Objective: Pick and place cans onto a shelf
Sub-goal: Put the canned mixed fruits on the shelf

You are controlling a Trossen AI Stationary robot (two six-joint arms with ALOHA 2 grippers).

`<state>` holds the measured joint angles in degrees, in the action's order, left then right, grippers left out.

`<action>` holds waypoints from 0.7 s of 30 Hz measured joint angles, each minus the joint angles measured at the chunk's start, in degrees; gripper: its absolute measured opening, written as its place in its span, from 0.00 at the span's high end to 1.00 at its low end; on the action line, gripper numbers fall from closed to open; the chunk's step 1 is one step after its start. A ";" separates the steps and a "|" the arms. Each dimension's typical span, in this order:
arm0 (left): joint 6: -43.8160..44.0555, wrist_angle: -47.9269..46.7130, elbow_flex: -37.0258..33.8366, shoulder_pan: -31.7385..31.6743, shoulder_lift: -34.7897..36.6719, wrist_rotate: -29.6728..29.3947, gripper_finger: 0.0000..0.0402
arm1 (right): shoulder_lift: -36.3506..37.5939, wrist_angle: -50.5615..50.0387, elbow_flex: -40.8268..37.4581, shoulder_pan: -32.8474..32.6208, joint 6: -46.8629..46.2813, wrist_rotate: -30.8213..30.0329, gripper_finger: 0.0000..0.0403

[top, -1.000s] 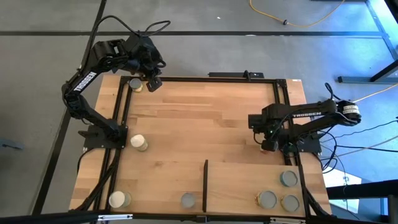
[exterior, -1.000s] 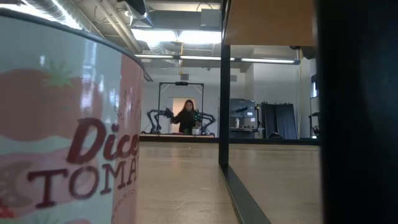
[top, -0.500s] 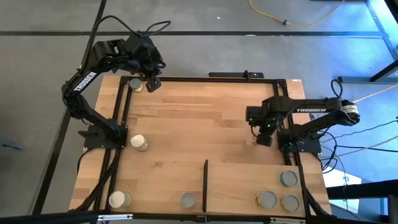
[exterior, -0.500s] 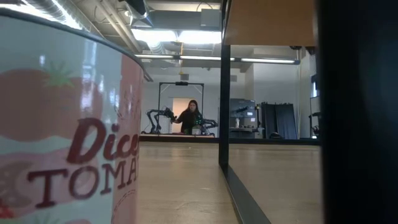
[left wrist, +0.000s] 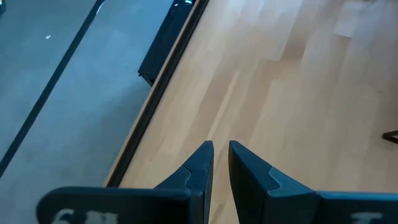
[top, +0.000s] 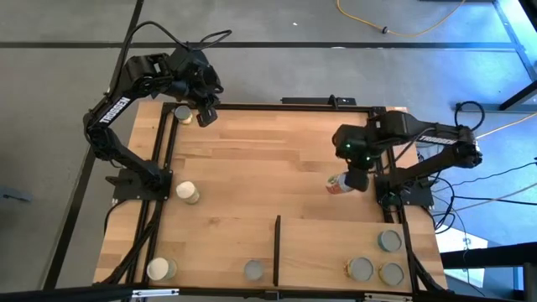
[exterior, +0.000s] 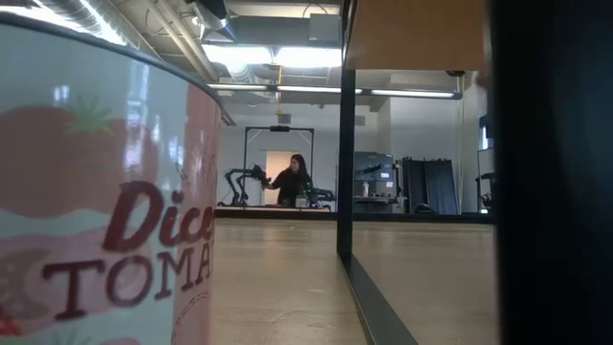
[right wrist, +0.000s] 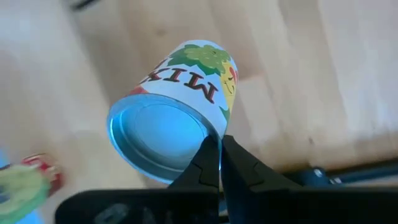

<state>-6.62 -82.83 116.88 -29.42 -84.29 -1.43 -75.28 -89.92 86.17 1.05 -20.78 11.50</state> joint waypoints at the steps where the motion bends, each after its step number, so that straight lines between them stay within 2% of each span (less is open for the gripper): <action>1: 0.01 0.00 0.00 -0.01 0.00 0.02 0.90 | -0.29 0.00 1.17 -1.03 -0.24 0.23 1.00; 8: -0.01 0.00 0.00 -0.01 0.00 0.06 0.90 | -1.49 -0.05 5.76 -9.78 -4.74 1.48 1.00; 13: -0.01 0.00 0.00 -0.01 0.00 0.05 0.90 | -1.54 -0.06 5.72 -16.40 -9.91 3.96 1.00; 21: -0.03 0.00 0.00 -0.01 0.00 0.05 0.90 | -1.54 -0.13 5.42 -26.39 -16.01 3.47 1.00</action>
<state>-6.66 -82.83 116.88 -29.43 -84.29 -1.38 -76.82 -90.05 91.59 -25.34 -36.79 14.97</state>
